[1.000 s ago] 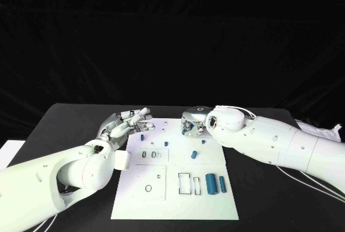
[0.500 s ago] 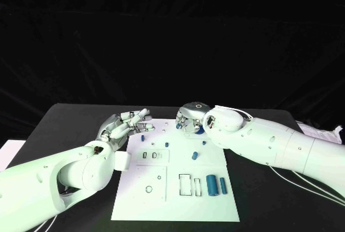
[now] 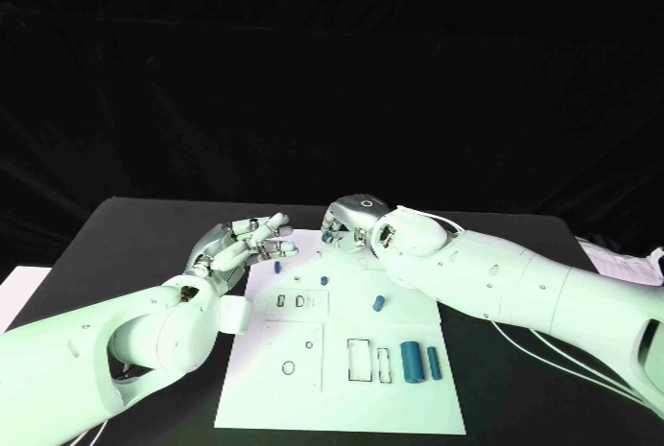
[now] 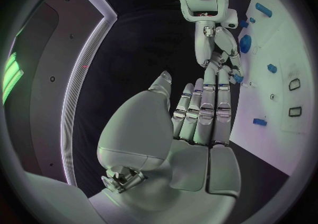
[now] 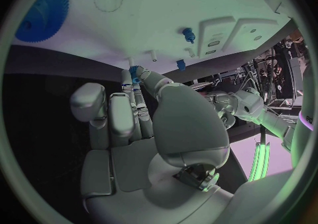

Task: Assemble the parts on the task board

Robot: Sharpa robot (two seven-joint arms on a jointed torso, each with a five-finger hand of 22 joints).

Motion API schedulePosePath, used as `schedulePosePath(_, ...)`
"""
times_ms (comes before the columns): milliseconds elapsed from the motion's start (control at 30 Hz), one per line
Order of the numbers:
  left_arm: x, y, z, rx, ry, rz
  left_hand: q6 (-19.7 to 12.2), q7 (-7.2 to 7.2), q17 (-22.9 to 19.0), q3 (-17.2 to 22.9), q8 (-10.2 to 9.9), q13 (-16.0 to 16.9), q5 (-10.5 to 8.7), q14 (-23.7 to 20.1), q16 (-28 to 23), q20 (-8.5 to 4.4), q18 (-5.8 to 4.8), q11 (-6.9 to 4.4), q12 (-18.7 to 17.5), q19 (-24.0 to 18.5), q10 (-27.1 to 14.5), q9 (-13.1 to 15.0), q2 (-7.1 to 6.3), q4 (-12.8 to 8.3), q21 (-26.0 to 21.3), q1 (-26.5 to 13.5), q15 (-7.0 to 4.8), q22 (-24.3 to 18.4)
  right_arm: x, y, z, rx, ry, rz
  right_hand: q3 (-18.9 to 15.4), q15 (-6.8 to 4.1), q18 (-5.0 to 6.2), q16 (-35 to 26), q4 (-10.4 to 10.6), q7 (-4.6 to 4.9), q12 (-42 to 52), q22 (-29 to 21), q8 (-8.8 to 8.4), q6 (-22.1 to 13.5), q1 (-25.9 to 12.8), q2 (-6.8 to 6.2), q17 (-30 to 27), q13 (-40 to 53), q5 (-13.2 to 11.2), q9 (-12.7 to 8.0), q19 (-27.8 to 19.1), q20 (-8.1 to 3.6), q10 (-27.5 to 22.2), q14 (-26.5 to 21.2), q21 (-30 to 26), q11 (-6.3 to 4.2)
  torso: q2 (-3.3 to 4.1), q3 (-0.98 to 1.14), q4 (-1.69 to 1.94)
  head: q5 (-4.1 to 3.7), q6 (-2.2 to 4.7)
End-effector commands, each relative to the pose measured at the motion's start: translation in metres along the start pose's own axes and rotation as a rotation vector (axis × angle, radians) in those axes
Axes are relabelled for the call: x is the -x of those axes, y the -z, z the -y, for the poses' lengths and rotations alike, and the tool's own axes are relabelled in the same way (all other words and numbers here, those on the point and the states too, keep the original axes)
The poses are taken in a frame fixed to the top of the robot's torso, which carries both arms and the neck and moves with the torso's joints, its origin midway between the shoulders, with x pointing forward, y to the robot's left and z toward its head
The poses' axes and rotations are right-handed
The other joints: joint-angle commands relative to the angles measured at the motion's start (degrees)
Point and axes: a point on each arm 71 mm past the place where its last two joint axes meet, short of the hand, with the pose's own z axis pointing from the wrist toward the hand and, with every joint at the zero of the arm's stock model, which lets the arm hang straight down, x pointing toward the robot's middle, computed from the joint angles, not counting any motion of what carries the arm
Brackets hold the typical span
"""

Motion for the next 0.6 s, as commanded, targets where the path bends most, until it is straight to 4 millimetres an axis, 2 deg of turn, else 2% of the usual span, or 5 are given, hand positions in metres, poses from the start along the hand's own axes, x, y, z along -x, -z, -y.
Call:
schedulePosePath(33,-0.0033,0.0001,0.0023,-0.012,0.011,-0.021,0.02,0.76,0.08,-0.11,-0.29,-0.04,-0.24,0.0,-0.32,0.43,0.64,0.27,-0.28,-0.01,0.06,-0.03,0.49,-0.06,-0.29,-0.18,0.44,-0.08,-0.0002,-0.0028,0.0019,-0.019,0.004,0.022,0.28,-0.05,-1.1,0.3,0.11,0.29,-0.13,0.04,-0.33,0.1,0.04,-0.15,-0.02,-0.05,0.09,0.77,0.09,0.11,-0.11,1.97,0.23,0.15,0.41,-0.2,0.43,-0.13,0.24)
schedulePosePath(167,-0.0035,0.0001,0.0026,-0.012,0.011,-0.022,0.02,0.76,0.08,-0.11,-0.29,-0.04,-0.24,0.0,-0.32,0.43,0.64,0.27,-0.28,-0.01,0.06,-0.03,0.49,-0.06,-0.29,-0.18,0.44,-0.08,-0.0022,-0.0043,0.0025,-0.024,0.004,0.01,0.25,-0.02,-1.1,0.36,0.16,0.32,-0.13,0.09,-0.38,0.07,-0.03,-0.29,0.04,-0.06,0.0,0.79,0.05,0.13,-0.16,1.98,0.28,0.19,0.67,-0.26,0.59,-0.19,0.35)
schedulePosePath(367,-0.0023,0.0001,0.0027,-0.013,0.009,-0.019,0.02,0.76,0.08,-0.11,-0.29,-0.04,-0.24,0.0,-0.32,0.43,0.64,0.27,-0.28,-0.01,0.06,-0.03,0.49,-0.06,-0.29,-0.18,0.44,-0.08,-0.0039,-0.0046,0.004,-0.037,0.011,-0.004,0.23,-0.01,-1.1,0.38,0.18,0.33,-0.12,0.11,-0.4,0.06,-0.06,-0.37,0.05,-0.06,-0.05,0.8,0.03,0.14,-0.17,1.97,0.31,0.19,0.82,-0.3,0.55,-0.25,0.29)
schedulePosePath(600,-0.0014,0.0003,0.0031,-0.013,0.009,-0.017,0.02,0.76,0.08,-0.11,-0.29,-0.04,-0.24,0.0,-0.32,0.43,0.64,0.27,-0.28,-0.01,0.06,-0.03,0.49,-0.06,-0.29,-0.18,0.44,-0.08,-0.0028,-0.003,0.0081,-0.069,0.043,0.006,0.21,0.0,-1.09,0.41,0.2,0.34,-0.1,0.12,-0.42,0.07,-0.08,-0.47,0.08,-0.06,-0.11,0.82,0.0,0.16,-0.18,1.97,0.34,0.2,0.86,-0.32,0.67,-0.34,0.21)
